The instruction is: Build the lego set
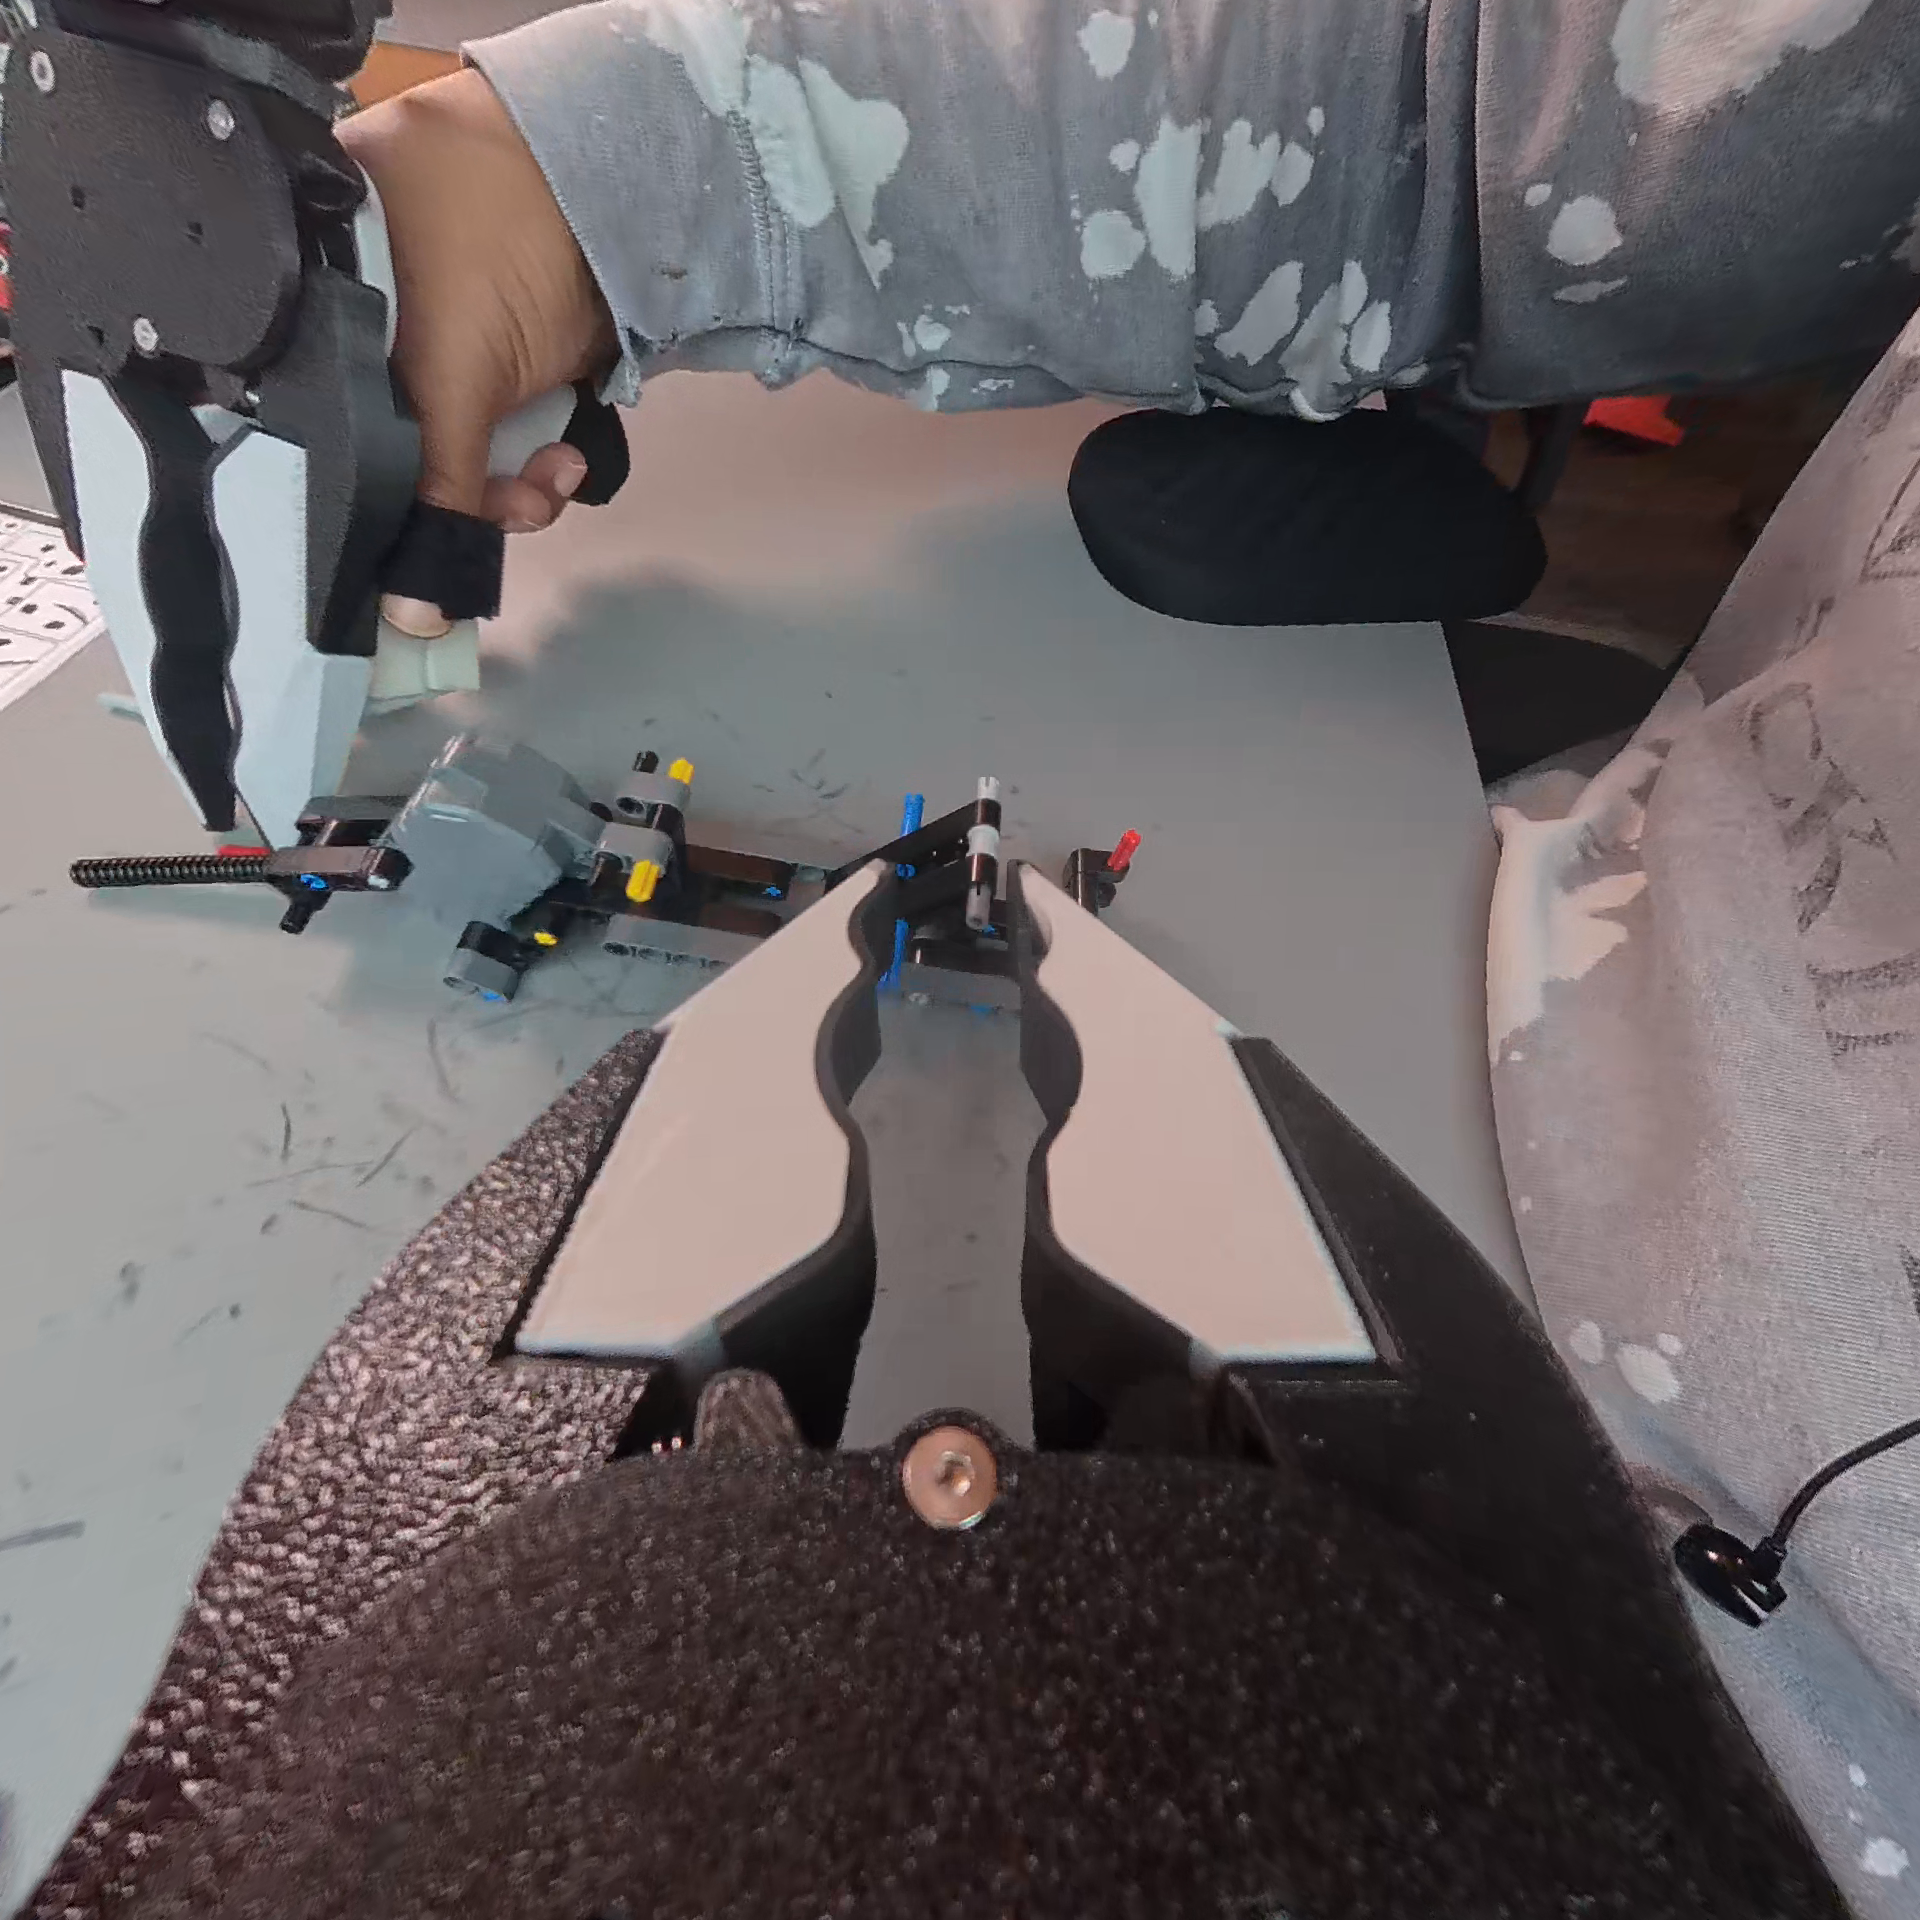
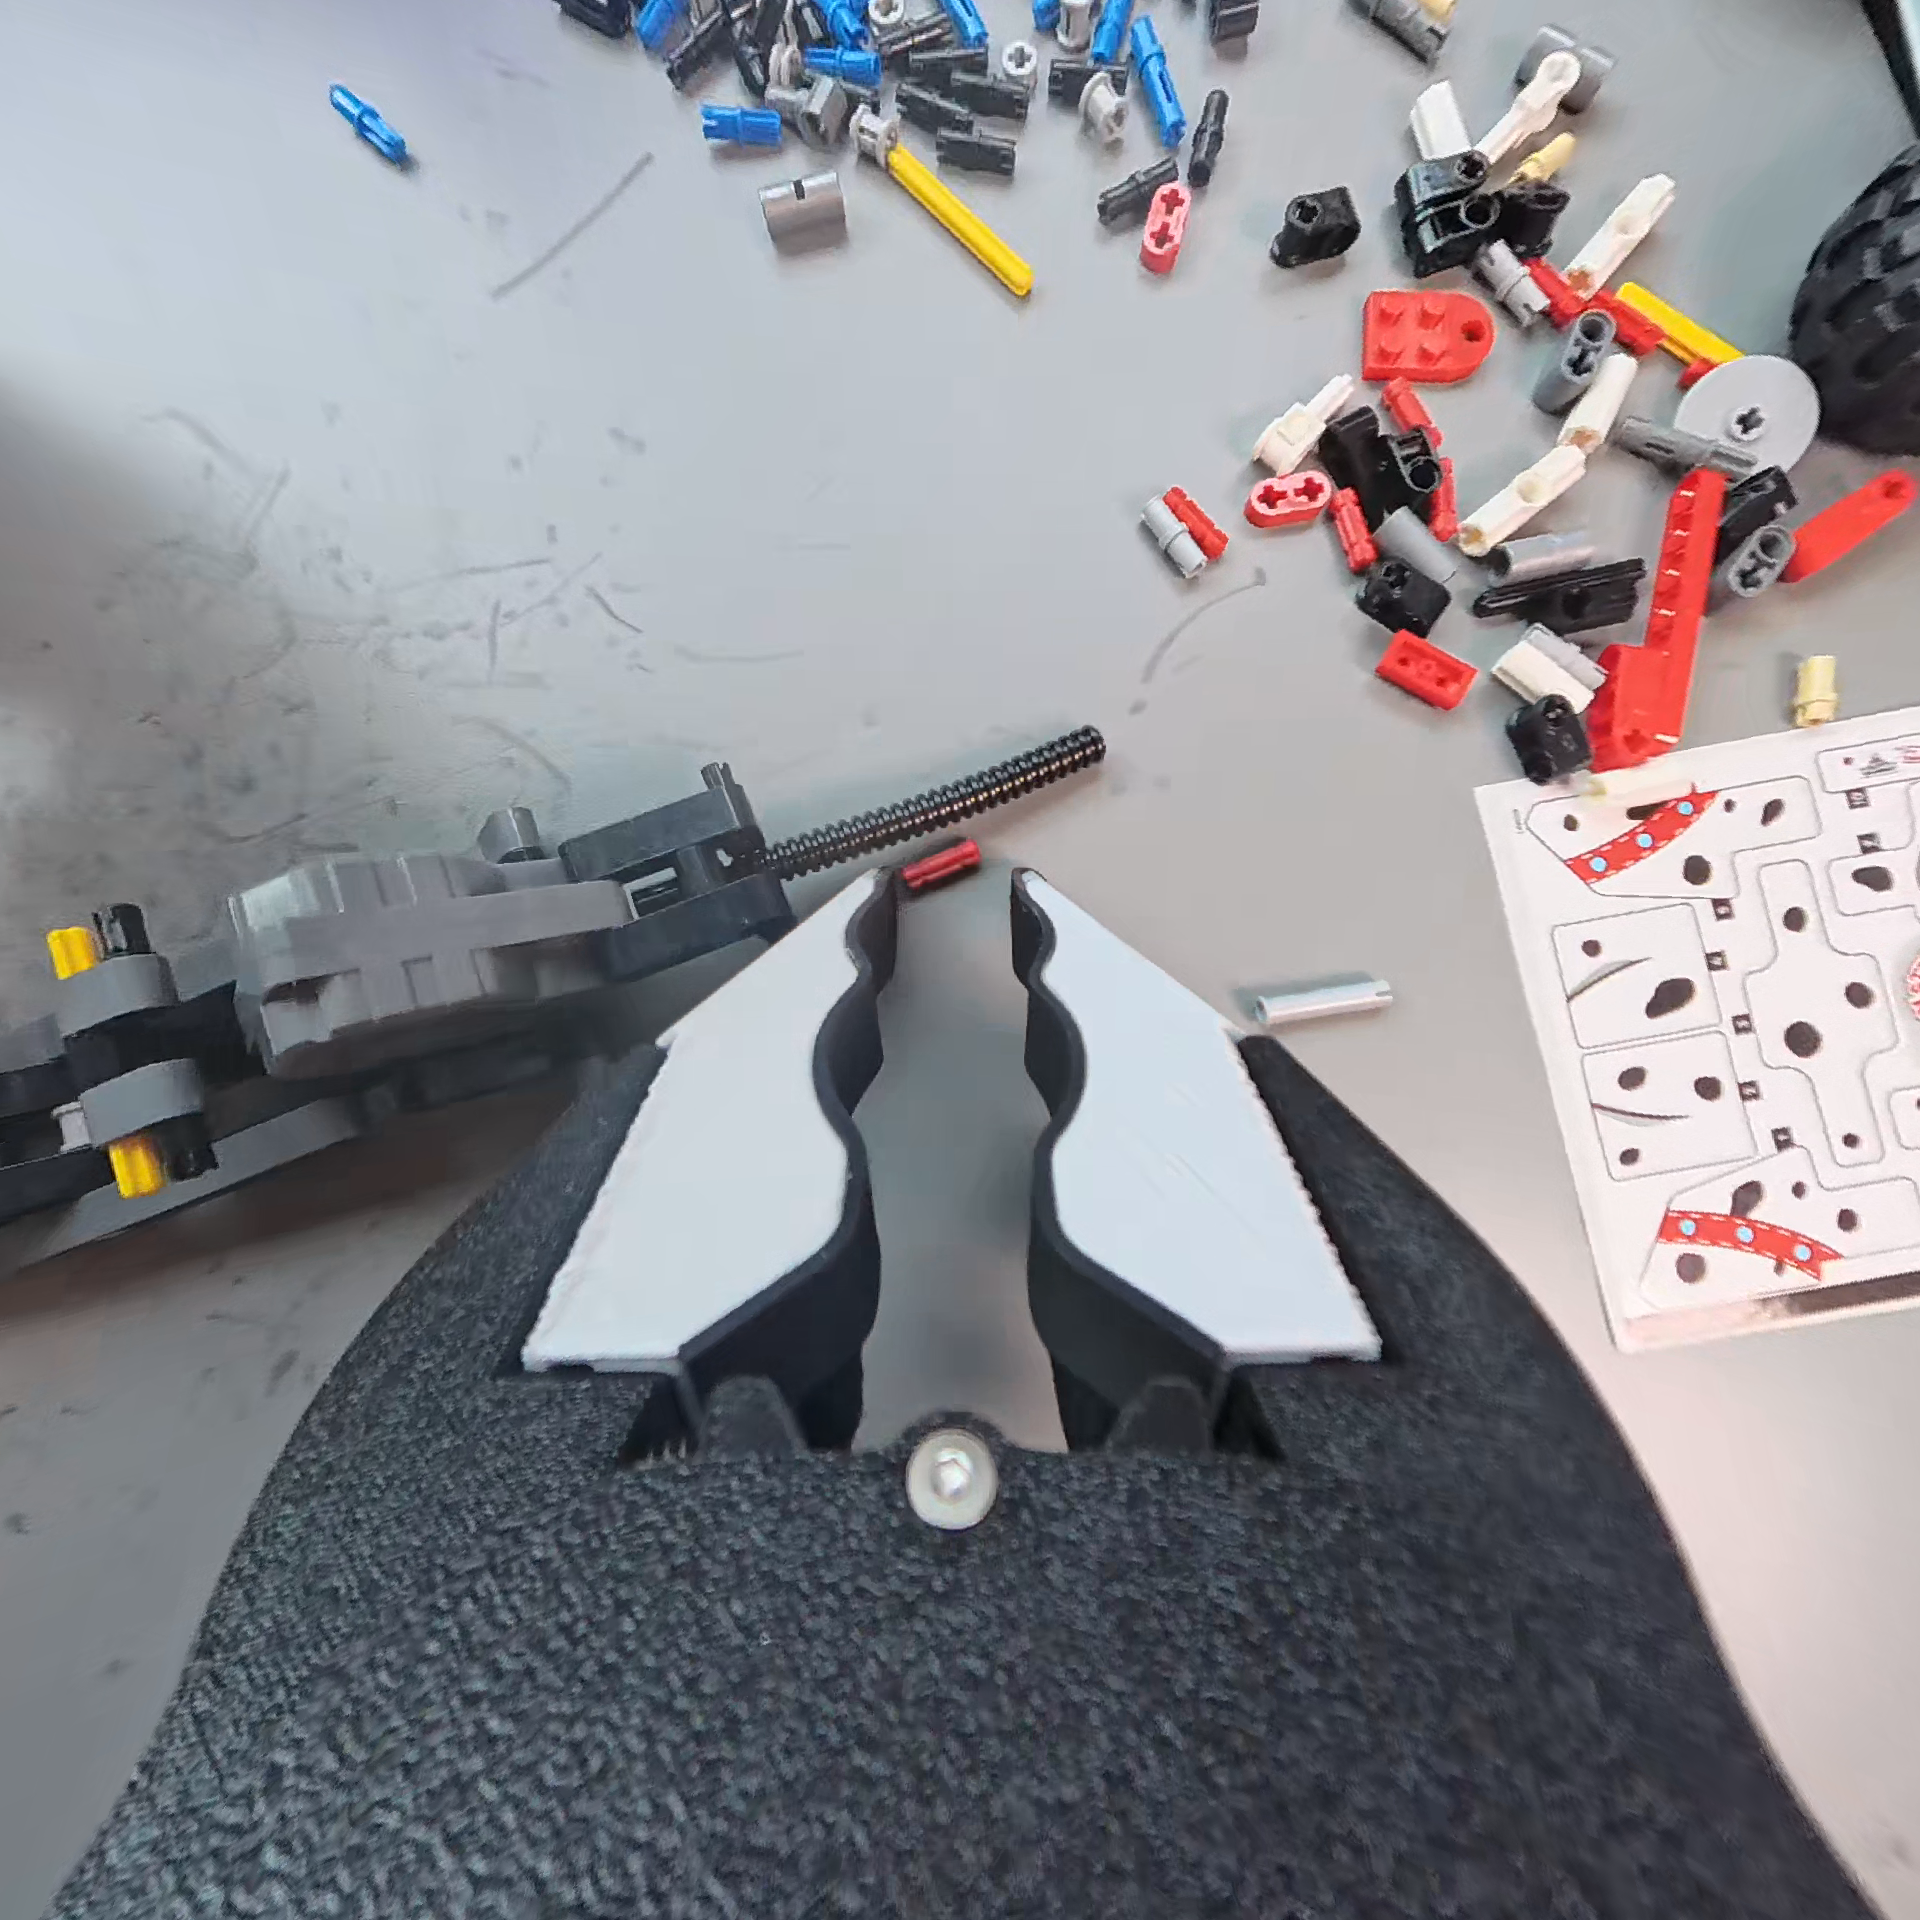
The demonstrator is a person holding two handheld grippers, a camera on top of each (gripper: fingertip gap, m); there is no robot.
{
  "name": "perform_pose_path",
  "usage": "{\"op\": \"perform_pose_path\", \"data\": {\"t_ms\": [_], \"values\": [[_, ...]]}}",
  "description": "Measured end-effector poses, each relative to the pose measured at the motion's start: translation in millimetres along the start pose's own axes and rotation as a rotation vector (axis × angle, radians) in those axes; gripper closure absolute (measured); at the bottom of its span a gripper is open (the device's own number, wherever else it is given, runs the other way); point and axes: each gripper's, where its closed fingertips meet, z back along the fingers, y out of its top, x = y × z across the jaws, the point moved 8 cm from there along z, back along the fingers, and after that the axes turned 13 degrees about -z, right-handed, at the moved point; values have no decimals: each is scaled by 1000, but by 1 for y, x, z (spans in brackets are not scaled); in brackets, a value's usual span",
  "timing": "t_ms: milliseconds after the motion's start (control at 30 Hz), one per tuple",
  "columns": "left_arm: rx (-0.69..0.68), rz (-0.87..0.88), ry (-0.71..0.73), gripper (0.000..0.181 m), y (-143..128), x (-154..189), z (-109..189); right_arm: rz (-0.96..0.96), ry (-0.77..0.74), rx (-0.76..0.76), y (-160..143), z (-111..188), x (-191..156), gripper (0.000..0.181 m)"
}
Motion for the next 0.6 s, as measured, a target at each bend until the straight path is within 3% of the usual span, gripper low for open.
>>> {"op": "perform_pose_path", "data": {"t_ms": [467, 600], "values": [[21, 20, 34, 161, -1, -4, 3, 84, -65, 54, -8, 5, -7, 168], [92, 80, 112, 160, 1, -15, 13, 126, -35, 353, -8, 51, -27, 168]]}}
